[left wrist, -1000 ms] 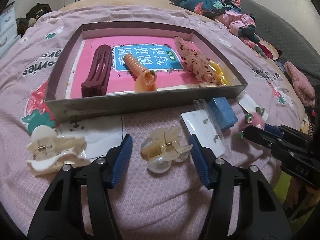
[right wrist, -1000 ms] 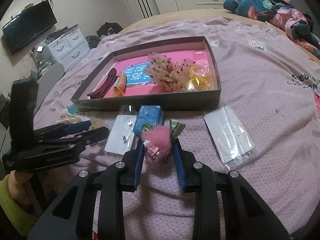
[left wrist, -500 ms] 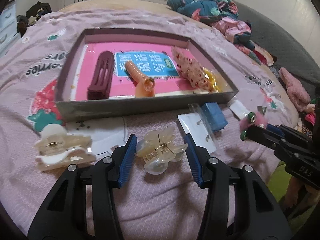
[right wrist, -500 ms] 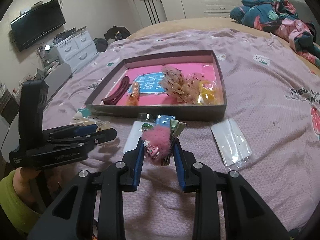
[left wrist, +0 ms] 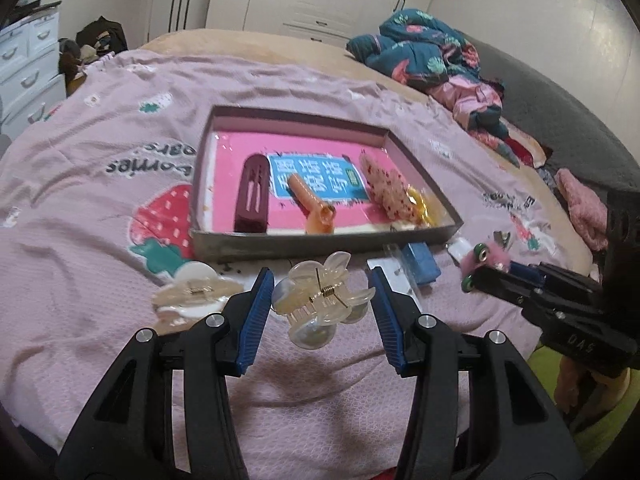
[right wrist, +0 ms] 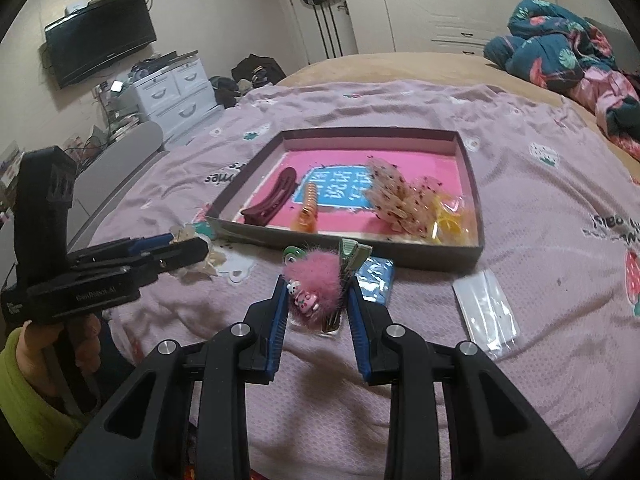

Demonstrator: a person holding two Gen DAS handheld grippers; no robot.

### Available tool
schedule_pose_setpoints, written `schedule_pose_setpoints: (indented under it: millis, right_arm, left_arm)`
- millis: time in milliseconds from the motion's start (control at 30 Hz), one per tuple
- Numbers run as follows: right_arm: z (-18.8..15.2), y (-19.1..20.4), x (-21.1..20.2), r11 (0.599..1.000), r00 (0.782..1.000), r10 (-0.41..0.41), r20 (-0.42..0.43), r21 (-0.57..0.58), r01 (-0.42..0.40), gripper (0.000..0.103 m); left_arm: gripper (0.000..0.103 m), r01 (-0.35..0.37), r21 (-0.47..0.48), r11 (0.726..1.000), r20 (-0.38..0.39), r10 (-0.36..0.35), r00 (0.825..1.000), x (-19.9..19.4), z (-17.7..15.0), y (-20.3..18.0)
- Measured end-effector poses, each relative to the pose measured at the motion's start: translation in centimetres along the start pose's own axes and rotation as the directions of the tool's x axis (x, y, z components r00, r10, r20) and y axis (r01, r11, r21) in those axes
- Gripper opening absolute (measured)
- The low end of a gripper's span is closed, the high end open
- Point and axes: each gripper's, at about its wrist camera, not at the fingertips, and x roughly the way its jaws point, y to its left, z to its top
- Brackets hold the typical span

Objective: Organize jewelry
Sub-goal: 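Lower the pearl clip into the tray with the left tool while the right tool drops the pompom there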

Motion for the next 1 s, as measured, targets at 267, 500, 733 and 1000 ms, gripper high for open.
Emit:
schedule_pose_setpoints:
  millis: [267,500,733,1000]
  right_arm:
    - [2.0,1.4,0.4,0.998,0.999,0.036,0.016,-0.043,-0.036,0.028]
    - [4.2,2.0,0.7,0.996,0.998,0.054,0.045,-0.075,-0.051,0.028]
    - [6.7,1.6,1.1,0.996,0.997,0.031,0.071,-0.088,-0.024,0.028]
    - [8.8,-1.4,1.5,0.999,0.995,-0.013,0.102,-0.034,0.016,0.028]
  left_arm:
    - [0.041,-0.023,-0.035,0.999,0.056,0.025,0.998,-2.1,1.5,1.6]
    - [0.041,-0.042,-0.063,0.997,0.070,0.046,0.996,-2.3,2.7,2.8]
    - [0.041,-0.050,-0.062,0.997,0.073,0.055,0.996,-1.7,4.3,3.2]
    - [0.041,-0.056,-0.036,0.998,0.072,0.059,0.996,-0.1,6.4,2.4]
